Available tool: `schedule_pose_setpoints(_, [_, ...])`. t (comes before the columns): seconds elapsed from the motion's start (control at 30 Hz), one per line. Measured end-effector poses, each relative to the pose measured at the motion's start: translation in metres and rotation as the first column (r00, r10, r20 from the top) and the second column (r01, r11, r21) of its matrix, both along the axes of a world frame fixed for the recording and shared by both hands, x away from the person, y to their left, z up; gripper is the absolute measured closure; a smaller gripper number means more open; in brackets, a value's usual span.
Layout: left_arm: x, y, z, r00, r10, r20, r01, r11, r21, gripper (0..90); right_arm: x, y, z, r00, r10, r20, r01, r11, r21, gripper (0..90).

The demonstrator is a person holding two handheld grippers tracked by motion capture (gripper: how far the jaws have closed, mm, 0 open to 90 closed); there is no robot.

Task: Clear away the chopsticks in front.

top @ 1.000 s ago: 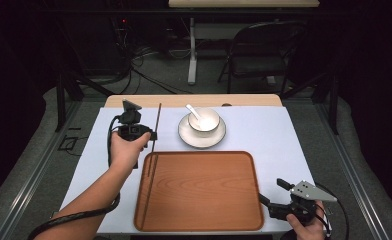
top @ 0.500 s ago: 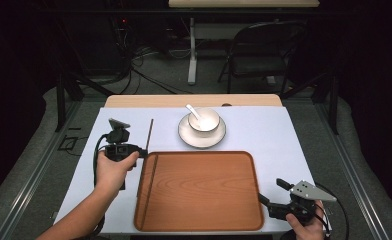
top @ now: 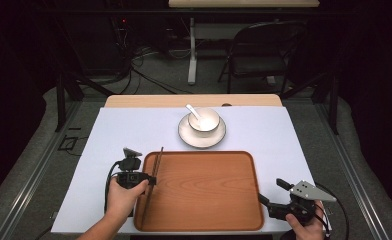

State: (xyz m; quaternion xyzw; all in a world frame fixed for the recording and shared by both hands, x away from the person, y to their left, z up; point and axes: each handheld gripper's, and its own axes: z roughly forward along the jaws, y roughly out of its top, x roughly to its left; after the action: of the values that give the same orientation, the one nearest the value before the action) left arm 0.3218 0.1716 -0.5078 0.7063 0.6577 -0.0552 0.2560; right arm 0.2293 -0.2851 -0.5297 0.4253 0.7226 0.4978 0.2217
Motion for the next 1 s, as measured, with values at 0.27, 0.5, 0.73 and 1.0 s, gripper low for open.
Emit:
schedule_pose_setpoints(0.27, [0.001,-0.001,-0.013,0.9994,0.015,-0.033,-0.014,0.9997,0.020,85.0,0.000,0.000,0.000,1.0000,0.000,0.000,0.000,1.0000,-0.001,14.7])
schedule_pose_setpoints(0.5, [0.009,-0.002,-0.018,0.9983,0.024,-0.053,-0.023,0.9993,0.029,85.0,0.000,0.000,0.000,1.0000,0.002,0.004,-0.002,1.0000,-0.003,14.7])
schedule_pose_setpoints(0.73, [0.010,-0.007,-0.019,0.9980,0.020,-0.060,-0.018,0.9992,0.036,84.9,-0.001,0.000,0.000,1.0000,0.005,0.006,-0.005,1.0000,-0.005,14.7])
schedule_pose_setpoints(1.0, [0.011,-0.008,-0.021,0.9973,0.026,-0.068,-0.023,0.9989,0.041,84.6,-0.001,0.000,0.000,1.0000,0.005,0.007,-0.005,1.0000,-0.003,14.7])
